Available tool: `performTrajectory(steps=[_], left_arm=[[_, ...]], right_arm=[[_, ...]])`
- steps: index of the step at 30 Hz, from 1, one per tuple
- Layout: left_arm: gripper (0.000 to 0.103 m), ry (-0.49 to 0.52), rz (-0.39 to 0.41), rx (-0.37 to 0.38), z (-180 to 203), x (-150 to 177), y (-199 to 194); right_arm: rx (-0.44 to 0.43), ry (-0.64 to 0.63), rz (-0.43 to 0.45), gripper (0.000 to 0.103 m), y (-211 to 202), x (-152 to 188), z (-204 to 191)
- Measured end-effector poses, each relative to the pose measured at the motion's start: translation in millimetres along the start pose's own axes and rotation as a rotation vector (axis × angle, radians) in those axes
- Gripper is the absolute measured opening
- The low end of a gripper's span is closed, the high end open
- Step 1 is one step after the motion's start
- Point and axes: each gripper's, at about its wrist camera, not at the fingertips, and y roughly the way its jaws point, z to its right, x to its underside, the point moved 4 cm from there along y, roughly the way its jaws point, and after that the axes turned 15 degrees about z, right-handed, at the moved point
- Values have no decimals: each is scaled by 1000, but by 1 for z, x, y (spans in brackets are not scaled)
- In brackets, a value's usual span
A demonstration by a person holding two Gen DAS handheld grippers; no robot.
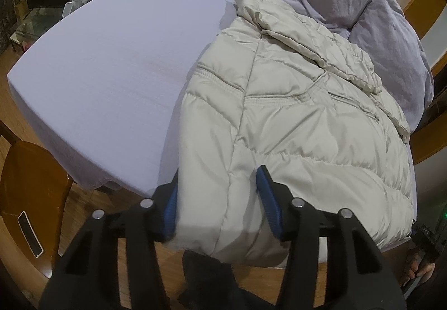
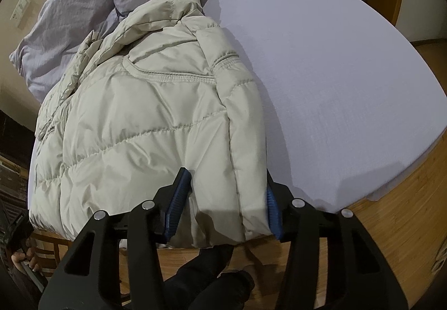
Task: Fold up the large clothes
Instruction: 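Grasp the hem with the left gripper while the right gripper grasps it too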
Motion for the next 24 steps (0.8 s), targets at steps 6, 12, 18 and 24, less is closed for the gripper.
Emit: performTrajectory(steps=[6, 12, 18, 24], left_arm=[[18, -37, 23, 45, 2, -3, -8], [12, -37, 78, 73, 12, -26, -27], [11, -14, 153, 96, 30, -64, -44], [11, 32, 231, 113, 56, -108, -53]], right_arm=[[-52, 40, 17, 15, -7, -4, 1], [-61, 40, 77, 11, -22, -21, -7], [-104, 29, 168, 11, -37, -60, -26], [-122, 0, 241, 11, -37, -100, -48]])
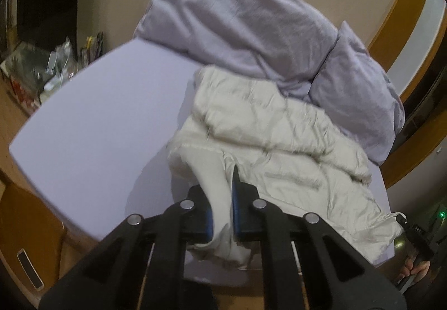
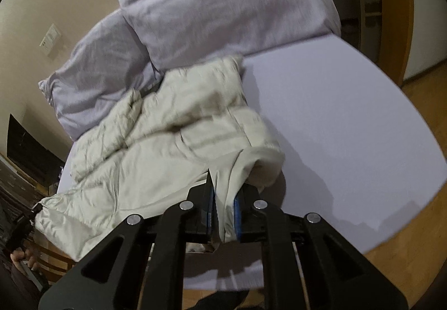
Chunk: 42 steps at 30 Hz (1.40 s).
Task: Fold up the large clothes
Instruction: 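Grasp the hem with the left gripper while the right gripper grasps it too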
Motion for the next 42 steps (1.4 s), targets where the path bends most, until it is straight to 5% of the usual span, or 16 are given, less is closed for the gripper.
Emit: performTrajectory(steps=[20, 42], left_arm=[[10, 45, 79, 21, 43, -119, 115], [11, 62, -54, -60, 45, -135, 293]], right_arm=[[-17, 3, 134, 11, 98, -108, -38], [163, -48, 90, 12, 255, -129, -39]])
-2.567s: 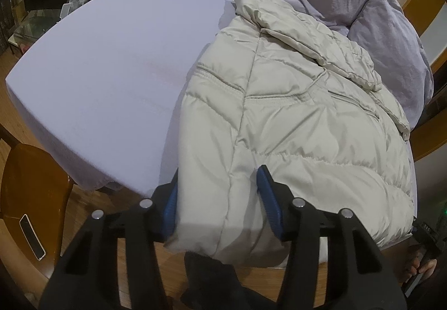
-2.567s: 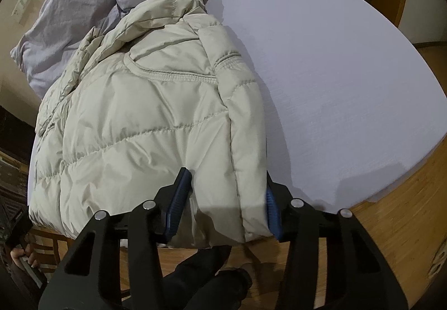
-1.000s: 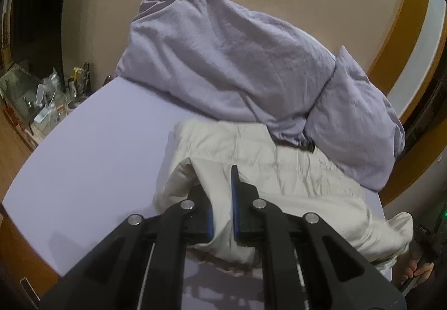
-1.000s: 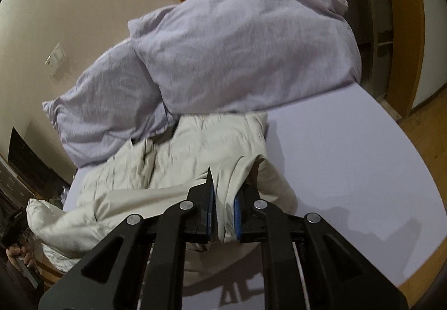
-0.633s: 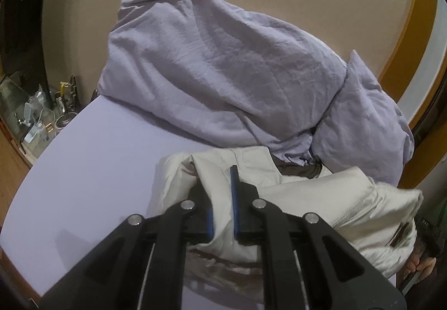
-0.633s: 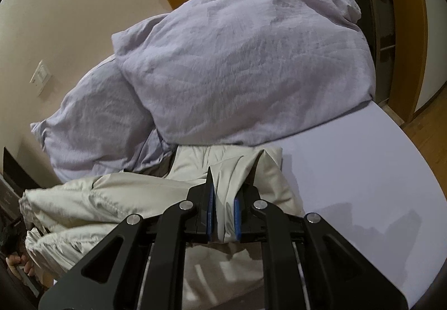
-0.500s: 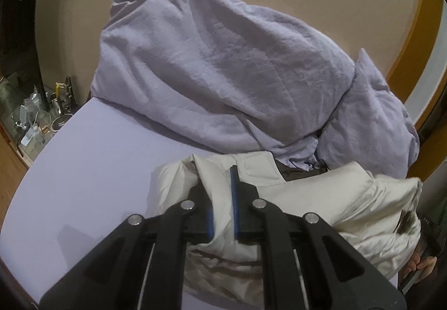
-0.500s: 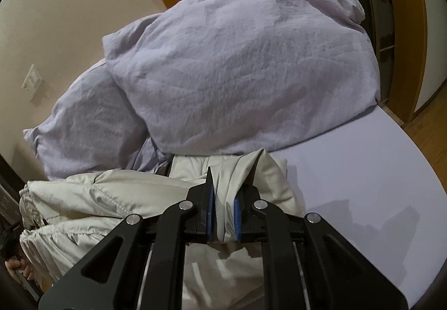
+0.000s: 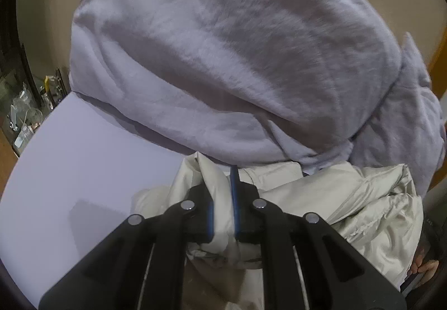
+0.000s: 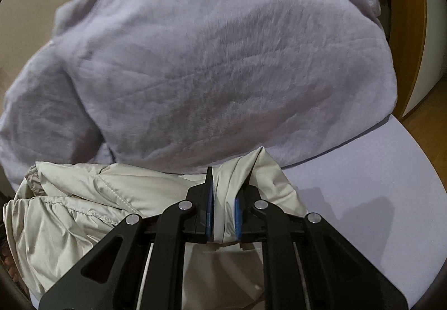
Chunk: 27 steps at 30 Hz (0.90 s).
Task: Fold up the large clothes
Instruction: 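Grasp the hem with the left gripper while the right gripper grasps it too, then lift the hem with both grippers and fold it toward the collar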
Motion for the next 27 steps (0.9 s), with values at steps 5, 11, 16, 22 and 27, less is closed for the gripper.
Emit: performTrajectory(steps=[5, 11, 16, 22, 27], left_arm=[[11, -16, -25, -30, -1, 3, 32], [19, -12, -57, -52, 0, 11, 46], [51, 10, -50, -53, 5, 9, 36], [74, 57, 11, -68, 15, 5, 6], [79, 74, 18, -9, 36, 17, -15]], right_arm=[[39, -29, -31, 14, 27, 6, -5], [50, -53, -44, 40, 18, 7, -5], [35, -83, -11, 66, -10, 0, -11], [-56, -113, -34, 68, -44, 13, -39], [-151, -165, -64, 68, -66, 34, -82]])
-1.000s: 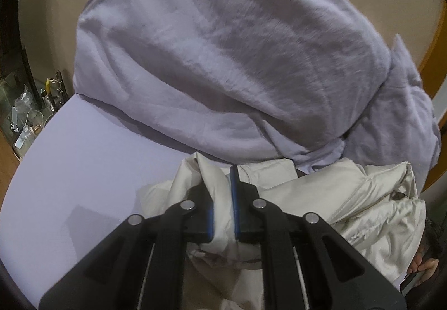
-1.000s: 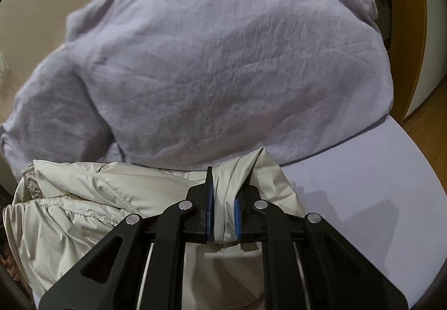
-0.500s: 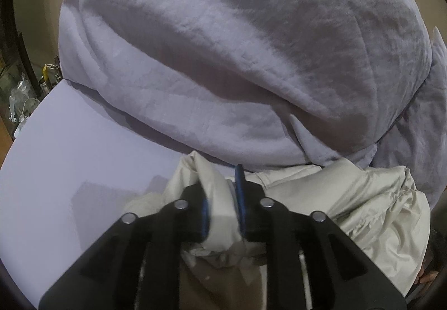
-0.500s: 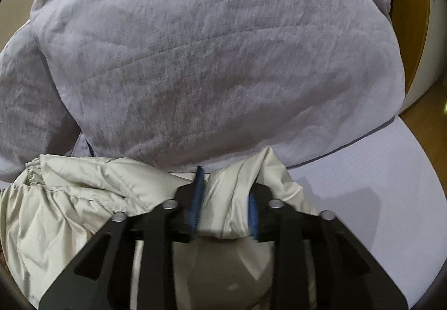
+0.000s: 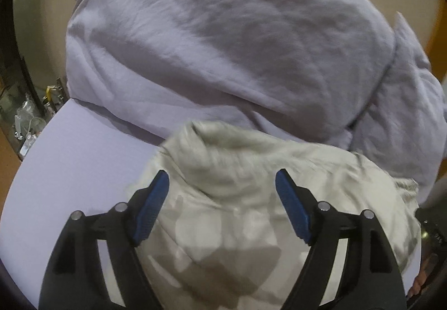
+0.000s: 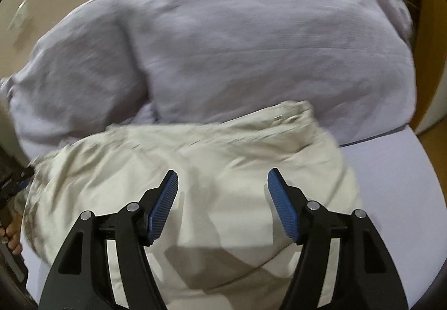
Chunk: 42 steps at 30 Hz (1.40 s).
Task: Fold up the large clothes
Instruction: 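Lift the hem with both grippers and fold it toward the collar, then lower the folded hem onto the jacket and open both grippers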
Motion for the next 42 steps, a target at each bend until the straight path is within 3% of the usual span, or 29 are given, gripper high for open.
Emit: performTrajectory(steps=[7, 13, 20, 42], left_arm=[[80, 88, -1, 112, 57, 23, -17], [82, 163, 6, 154, 89, 37, -14], [82, 205, -17, 120, 95, 53, 12], [90, 147, -44, 27, 83, 52, 91]], right_arm=[[-102, -86, -35, 68, -1, 21, -54], [-96, -160, -67, 69, 20, 38, -75], [-52, -194, -54, 71, 46, 43, -72], [-12, -169, -25, 74, 120, 34, -68]])
